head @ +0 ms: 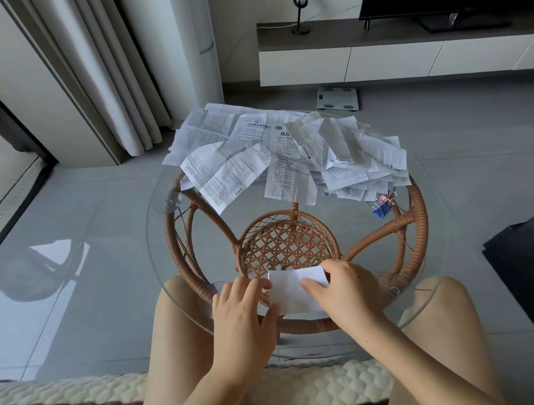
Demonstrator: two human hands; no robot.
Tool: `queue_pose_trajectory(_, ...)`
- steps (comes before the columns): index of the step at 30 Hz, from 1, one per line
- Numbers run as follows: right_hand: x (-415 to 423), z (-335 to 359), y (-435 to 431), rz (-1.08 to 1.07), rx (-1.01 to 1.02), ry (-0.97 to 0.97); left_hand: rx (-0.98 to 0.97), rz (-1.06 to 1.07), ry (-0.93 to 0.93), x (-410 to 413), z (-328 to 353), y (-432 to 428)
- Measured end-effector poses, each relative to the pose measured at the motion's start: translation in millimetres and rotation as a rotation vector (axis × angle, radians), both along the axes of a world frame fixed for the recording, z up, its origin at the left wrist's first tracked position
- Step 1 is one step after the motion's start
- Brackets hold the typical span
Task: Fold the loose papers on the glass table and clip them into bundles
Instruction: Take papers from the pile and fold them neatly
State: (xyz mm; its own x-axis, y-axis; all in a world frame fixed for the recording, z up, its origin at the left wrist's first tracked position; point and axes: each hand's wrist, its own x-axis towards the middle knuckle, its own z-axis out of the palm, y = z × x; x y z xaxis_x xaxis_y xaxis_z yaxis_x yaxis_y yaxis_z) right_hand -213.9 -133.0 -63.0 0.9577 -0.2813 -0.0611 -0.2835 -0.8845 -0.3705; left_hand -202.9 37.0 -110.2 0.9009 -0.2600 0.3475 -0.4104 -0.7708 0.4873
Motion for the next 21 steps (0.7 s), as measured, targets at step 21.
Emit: queue_pose_trajectory(21, -10.7, -24.5, 32.5, 0.107, -0.198, -0.184, 0.346, -0.426, -0.094, 16.1, 17.4, 2.4)
